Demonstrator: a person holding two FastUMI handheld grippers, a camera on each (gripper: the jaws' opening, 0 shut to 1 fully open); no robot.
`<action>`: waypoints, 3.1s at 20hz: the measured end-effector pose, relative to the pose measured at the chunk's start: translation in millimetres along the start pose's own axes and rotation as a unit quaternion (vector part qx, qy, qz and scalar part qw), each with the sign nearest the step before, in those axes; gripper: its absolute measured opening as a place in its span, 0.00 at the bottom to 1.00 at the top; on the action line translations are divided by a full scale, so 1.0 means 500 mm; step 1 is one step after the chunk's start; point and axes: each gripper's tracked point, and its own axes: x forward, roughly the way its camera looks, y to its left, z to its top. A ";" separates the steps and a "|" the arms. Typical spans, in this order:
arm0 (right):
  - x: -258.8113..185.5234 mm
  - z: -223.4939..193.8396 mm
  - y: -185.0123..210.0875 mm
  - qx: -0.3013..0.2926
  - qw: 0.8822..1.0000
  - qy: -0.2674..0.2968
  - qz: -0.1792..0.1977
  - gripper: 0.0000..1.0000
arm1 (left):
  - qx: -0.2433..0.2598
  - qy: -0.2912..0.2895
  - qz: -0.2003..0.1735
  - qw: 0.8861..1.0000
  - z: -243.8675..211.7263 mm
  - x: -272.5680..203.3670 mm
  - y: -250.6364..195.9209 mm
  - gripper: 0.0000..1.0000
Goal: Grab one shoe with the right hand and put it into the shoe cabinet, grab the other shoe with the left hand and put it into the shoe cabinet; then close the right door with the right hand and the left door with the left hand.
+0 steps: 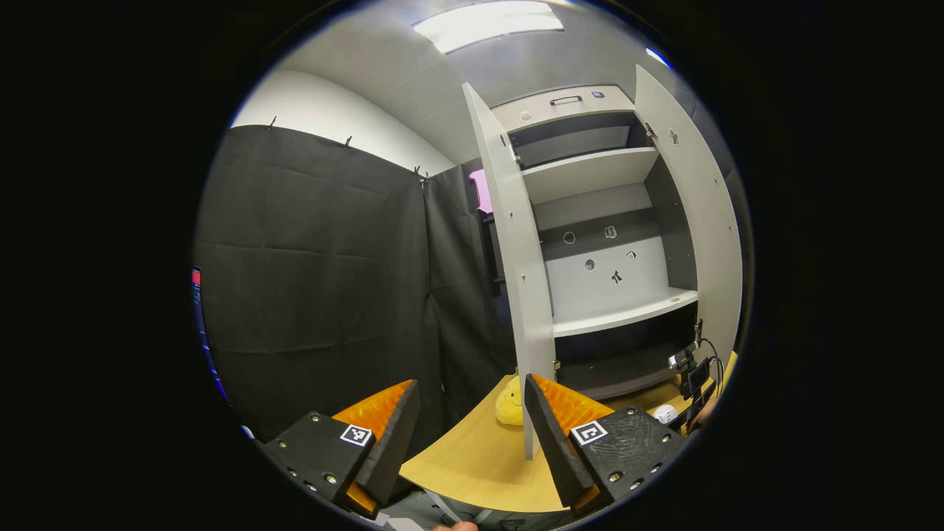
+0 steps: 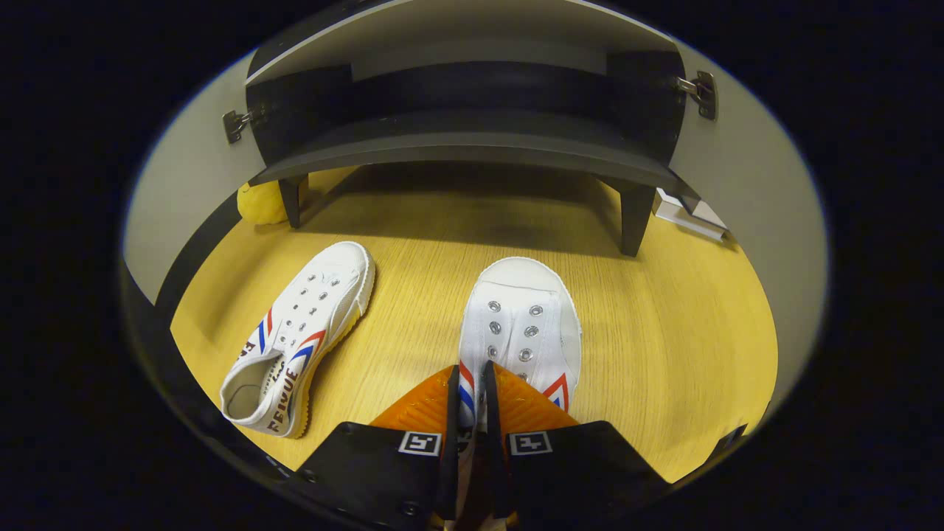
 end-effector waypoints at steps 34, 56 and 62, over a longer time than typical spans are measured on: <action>-0.398 0.405 0.065 0.037 0.953 -0.292 0.076 0.01 | -0.037 -0.014 -0.140 0.989 0.002 0.056 -0.269 0.79; -0.408 0.838 -0.002 0.045 0.933 -0.357 -0.006 0.01 | -0.071 -0.012 -0.223 0.972 -0.042 0.199 -0.345 0.79; -0.310 0.870 -0.024 0.049 0.948 -0.312 -0.034 0.01 | -0.071 -0.002 -0.223 0.972 -0.063 0.228 -0.340 0.79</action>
